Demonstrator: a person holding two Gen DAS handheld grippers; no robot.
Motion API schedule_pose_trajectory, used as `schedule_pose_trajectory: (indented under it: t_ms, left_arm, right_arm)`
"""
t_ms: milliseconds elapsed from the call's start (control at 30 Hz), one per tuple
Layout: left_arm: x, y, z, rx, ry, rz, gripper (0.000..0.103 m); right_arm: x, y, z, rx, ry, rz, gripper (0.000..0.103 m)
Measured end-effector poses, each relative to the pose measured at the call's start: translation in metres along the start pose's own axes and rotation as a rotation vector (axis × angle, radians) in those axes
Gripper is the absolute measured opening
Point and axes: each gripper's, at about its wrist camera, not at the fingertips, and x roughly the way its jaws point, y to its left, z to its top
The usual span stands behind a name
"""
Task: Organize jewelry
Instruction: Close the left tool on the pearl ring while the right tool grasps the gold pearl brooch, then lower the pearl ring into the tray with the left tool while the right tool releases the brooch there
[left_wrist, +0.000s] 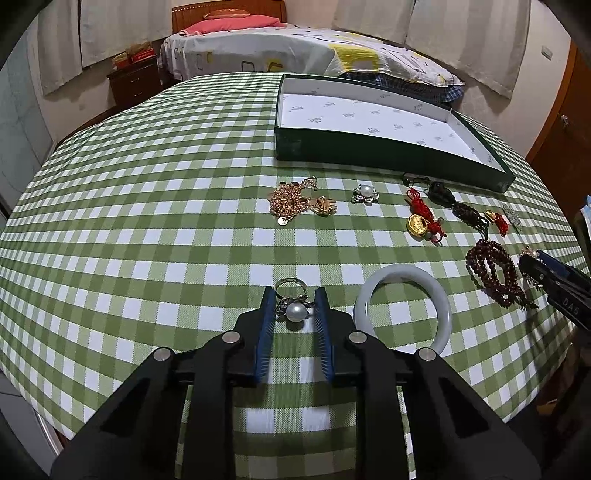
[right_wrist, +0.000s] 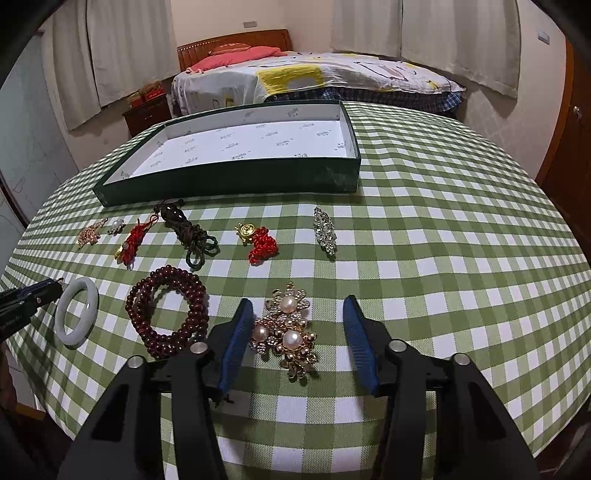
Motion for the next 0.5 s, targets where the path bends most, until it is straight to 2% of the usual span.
schedule_pose_trajectory:
  t_ms: [33,133,500]
  left_arm:
    - [0.0000,0.0003,0.0001,0.000,0.000,0.000,0.021]
    - [0.0000,0.0005,0.0001,-0.001,0.000,-0.001,0.021]
    - [-0.0069,0.0035,0.0038,-0.014,-0.022,-0.003,0.021]
  right_arm:
    - [-0.0001,-0.0004,0.0003,0.005,0.001,0.007,0.032]
    - [-0.0002,-0.0015,0.0001,0.008,0.003,0.012,0.031]
    - [-0.0073,-0.0036,0.0021,0.024,-0.012,0.024,0.030]
